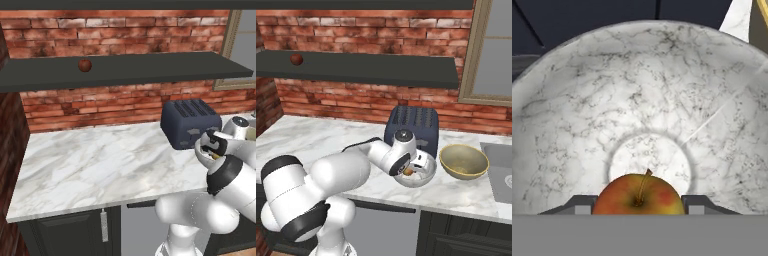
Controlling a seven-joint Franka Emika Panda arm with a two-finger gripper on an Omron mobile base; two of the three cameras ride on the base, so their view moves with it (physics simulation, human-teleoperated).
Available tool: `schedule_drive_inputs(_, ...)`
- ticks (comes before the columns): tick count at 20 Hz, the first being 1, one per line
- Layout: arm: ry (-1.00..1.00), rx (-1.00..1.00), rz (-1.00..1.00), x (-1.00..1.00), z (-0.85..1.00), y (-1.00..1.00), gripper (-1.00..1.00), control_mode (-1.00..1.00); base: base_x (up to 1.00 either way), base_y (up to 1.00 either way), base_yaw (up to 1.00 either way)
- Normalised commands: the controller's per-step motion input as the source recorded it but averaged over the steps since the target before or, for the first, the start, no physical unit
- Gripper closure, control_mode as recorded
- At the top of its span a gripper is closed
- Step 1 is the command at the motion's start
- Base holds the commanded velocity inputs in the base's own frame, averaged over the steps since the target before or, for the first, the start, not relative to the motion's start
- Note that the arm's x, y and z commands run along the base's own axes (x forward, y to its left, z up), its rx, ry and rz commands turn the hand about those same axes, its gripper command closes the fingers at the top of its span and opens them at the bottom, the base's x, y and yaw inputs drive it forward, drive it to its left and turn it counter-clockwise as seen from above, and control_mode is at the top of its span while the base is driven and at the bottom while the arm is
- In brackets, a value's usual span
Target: Pick the apples from the cabinet and place them in one bowl. Pick the tangerine from the sink and place it in the other bowl.
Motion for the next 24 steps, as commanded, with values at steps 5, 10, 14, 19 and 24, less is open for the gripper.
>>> schedule_drive_inputs(5,0.01,0.00,0.00,0.10,-0.06,0.00,1.00,-1.00,0.00,0.00,0.00)
schedule_drive_inputs(10,0.00,0.00,0.00,0.02,-0.19,-0.01,1.00,-1.00,0.00,0.00,0.00)
schedule_drive_inputs(14,0.00,0.00,0.00,0.00,-0.09,-0.01,1.00,-1.00,0.00,0.00,0.00)
schedule_drive_inputs(19,0.00,0.00,0.00,0.00,0.00,0.00,1.00,-1.00,0.00,0.00,0.00)
schedule_drive_inputs(24,0.00,0.00,0.00,0.00,0.00,0.00,-1.00,-1.00,0.00,0.00,0.00)
